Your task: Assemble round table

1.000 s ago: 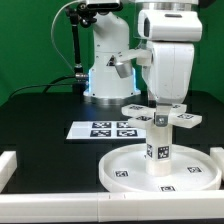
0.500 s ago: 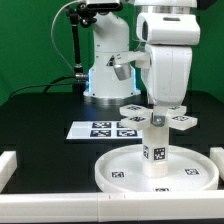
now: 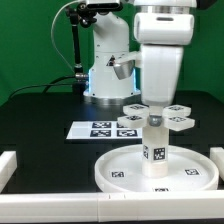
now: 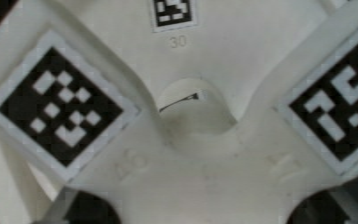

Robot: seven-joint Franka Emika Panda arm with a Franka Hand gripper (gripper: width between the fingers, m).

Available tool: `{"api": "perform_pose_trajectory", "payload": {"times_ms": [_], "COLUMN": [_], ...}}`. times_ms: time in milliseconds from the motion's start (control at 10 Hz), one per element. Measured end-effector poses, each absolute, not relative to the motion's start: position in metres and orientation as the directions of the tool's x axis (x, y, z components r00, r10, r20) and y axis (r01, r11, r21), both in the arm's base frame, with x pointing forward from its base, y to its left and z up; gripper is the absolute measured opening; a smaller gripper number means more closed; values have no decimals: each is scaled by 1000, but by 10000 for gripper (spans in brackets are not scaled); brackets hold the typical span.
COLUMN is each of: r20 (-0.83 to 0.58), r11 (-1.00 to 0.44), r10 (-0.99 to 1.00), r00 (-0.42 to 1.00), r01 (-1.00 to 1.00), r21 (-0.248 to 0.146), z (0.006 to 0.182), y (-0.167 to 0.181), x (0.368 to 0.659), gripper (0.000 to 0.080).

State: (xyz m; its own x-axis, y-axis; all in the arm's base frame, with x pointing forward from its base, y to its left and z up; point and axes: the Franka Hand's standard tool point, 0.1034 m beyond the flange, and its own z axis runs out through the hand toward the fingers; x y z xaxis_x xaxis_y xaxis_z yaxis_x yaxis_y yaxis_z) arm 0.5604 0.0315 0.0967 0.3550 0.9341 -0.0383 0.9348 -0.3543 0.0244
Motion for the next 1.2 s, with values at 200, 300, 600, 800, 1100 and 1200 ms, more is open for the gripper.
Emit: {"api": "perform_pose_trajectory", "payload": {"times_ms": [200,300,600,800,1100,1200], "r20": [-32,-29,-23,-17,11,13], "r11": [-509,-573,-694,-782,-946,-959], "r10": [860,818,719,622,324,282], "r00": [510,574,695,783,946,959], "r01": [860,819,719,622,324,281], "r21": [33,35,39,42,29,27], "z": [97,97,97,97,97,97], "y": [33,33,33,33,38,38], "x": [563,563,563,563,563,563], "gripper": [446,446,446,446,448,448]}}
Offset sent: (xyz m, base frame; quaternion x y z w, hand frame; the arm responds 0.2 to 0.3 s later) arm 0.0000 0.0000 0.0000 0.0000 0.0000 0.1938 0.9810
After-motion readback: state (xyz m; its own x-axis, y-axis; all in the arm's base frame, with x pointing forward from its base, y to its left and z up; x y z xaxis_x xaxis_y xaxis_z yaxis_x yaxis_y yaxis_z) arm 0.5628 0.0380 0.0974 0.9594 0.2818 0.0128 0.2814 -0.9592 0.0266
